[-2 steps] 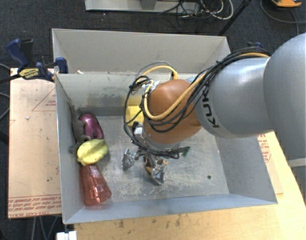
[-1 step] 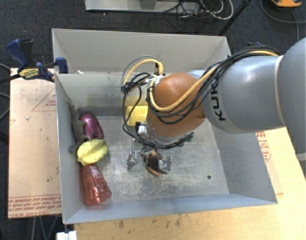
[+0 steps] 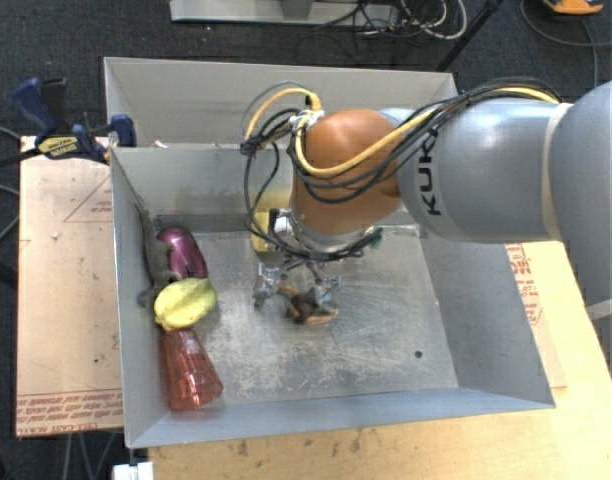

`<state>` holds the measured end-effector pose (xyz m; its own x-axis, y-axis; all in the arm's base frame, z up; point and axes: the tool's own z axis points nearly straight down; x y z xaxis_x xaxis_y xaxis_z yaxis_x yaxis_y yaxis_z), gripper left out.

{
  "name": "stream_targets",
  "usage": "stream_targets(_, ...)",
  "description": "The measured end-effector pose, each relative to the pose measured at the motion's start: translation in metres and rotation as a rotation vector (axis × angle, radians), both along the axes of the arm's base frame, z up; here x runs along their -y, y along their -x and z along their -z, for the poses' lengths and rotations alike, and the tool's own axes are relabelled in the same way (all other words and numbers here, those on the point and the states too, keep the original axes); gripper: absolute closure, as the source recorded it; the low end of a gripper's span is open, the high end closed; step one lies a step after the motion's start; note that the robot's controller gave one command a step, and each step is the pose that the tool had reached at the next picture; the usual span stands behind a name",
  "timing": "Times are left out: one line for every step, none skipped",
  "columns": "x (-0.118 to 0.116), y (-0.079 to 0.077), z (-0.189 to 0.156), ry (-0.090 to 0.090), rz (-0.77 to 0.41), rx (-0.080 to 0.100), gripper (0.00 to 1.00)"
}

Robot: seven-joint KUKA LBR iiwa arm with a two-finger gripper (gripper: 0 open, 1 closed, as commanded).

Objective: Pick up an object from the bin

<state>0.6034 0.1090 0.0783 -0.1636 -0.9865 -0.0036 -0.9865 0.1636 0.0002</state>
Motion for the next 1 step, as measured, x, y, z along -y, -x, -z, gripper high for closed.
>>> stream_targets(0.0071, -0.0248, 0.0036, 0.002, -0.028, 0.009, 1.0)
